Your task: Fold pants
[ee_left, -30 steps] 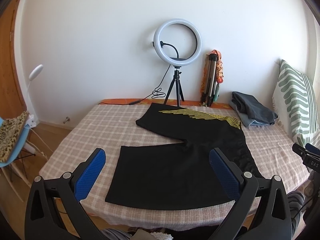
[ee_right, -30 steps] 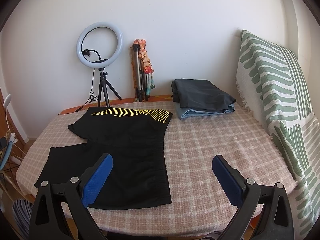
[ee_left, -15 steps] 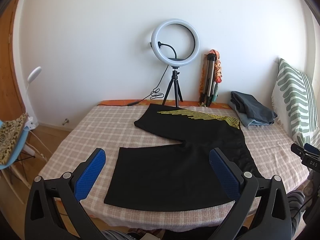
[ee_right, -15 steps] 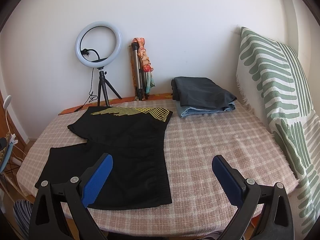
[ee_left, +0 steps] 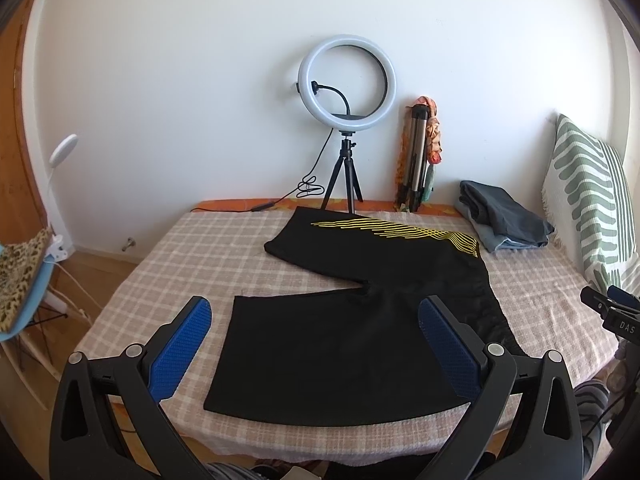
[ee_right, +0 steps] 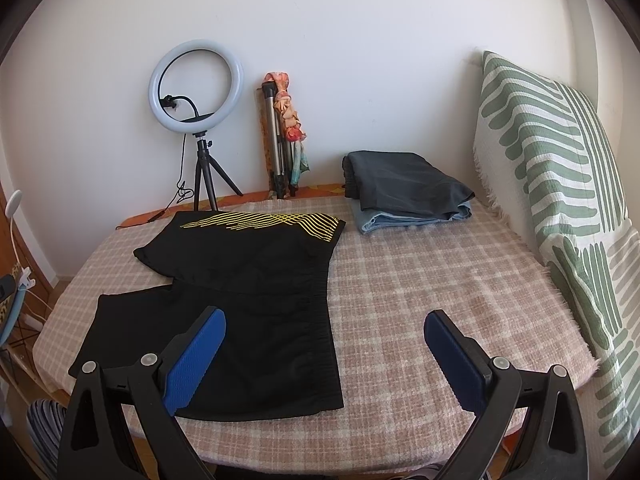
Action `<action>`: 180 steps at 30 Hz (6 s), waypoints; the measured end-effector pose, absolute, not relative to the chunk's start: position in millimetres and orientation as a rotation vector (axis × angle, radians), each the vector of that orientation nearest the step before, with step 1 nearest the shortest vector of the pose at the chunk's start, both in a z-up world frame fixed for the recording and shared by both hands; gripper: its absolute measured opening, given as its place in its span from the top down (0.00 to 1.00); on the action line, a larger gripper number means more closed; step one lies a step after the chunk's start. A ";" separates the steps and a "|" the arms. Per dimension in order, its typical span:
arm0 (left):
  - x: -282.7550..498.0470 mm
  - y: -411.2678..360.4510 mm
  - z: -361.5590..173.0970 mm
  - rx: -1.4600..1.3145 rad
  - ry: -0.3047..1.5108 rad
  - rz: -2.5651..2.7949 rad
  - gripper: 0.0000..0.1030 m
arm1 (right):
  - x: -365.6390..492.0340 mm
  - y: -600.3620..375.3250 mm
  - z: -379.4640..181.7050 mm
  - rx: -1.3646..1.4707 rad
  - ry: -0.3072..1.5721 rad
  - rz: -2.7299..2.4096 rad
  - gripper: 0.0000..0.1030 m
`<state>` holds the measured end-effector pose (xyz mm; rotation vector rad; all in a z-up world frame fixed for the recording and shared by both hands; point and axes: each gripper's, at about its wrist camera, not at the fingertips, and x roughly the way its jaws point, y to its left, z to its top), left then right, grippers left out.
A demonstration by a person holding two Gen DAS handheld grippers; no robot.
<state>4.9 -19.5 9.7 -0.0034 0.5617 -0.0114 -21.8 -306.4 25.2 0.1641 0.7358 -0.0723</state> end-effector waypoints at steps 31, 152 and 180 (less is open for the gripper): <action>21.9 22.2 7.1 0.098 0.544 0.058 0.00 | -11.0 -305.8 22.3 0.138 0.742 -0.031 0.03; 121.0 78.1 -155.8 0.245 0.935 -0.406 0.98 | 92.2 -233.7 -114.4 -0.467 1.113 0.407 1.00; 195.9 77.2 -54.6 0.051 0.617 -0.318 0.98 | 133.1 -265.4 -37.7 -0.341 0.880 0.288 1.00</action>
